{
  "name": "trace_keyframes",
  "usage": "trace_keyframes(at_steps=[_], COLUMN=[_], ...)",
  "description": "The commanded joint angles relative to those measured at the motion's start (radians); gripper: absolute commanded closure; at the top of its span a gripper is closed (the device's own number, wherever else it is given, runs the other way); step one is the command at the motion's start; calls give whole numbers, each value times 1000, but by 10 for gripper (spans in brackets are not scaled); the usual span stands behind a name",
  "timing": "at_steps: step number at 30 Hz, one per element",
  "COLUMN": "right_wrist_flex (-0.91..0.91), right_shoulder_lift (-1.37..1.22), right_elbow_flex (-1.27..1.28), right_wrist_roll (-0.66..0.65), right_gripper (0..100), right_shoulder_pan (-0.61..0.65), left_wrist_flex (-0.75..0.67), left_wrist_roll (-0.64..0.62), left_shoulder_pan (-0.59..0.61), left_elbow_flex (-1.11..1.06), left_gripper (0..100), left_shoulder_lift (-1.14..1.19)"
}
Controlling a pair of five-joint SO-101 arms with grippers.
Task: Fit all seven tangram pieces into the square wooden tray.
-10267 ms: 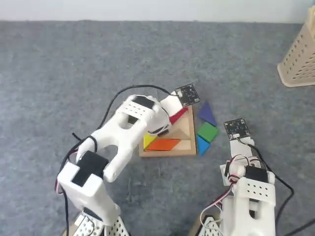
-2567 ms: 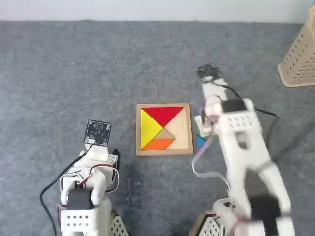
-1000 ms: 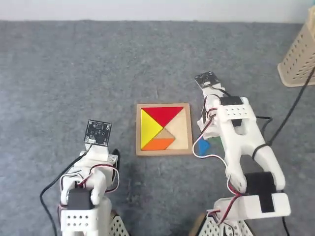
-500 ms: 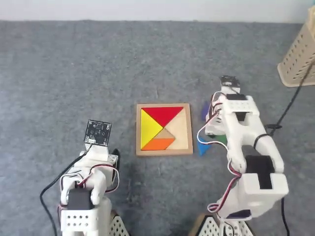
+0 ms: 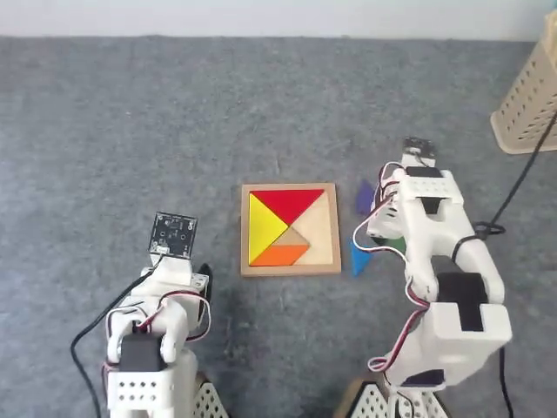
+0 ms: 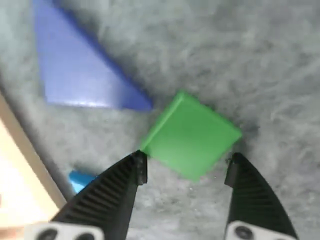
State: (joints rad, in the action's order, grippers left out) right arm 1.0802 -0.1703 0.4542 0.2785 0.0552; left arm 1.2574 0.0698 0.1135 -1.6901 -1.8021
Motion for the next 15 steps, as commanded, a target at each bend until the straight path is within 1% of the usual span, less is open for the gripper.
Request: trace_keyframes(at_steps=[1,7,10,12,13,15], right_wrist_flex=[10,30,30,30,33,48], right_shoulder_lift=[19,18,15,12,16,21], right_elbow_flex=[-69,-121,-141,-166,-175,-193], right_wrist_roll=[121,196,201,178,120,-112], right_gripper=[735,735,735,735,735,735], right_shoulder_pan=[-12,-19,-19,-19,-22,-27], left_wrist_flex=[5,5,5,5,5,5], left_wrist_roll=[-8,-8,-8,-8,-8,-8], left_shoulder_pan=[0,0,0,0,0,0], left_elbow_flex=[5,5,5,5,5,5], left_gripper=[867,867,867,867,867,867], left_shoulder_lift=[-15,-15,-15,-15,-15,-15])
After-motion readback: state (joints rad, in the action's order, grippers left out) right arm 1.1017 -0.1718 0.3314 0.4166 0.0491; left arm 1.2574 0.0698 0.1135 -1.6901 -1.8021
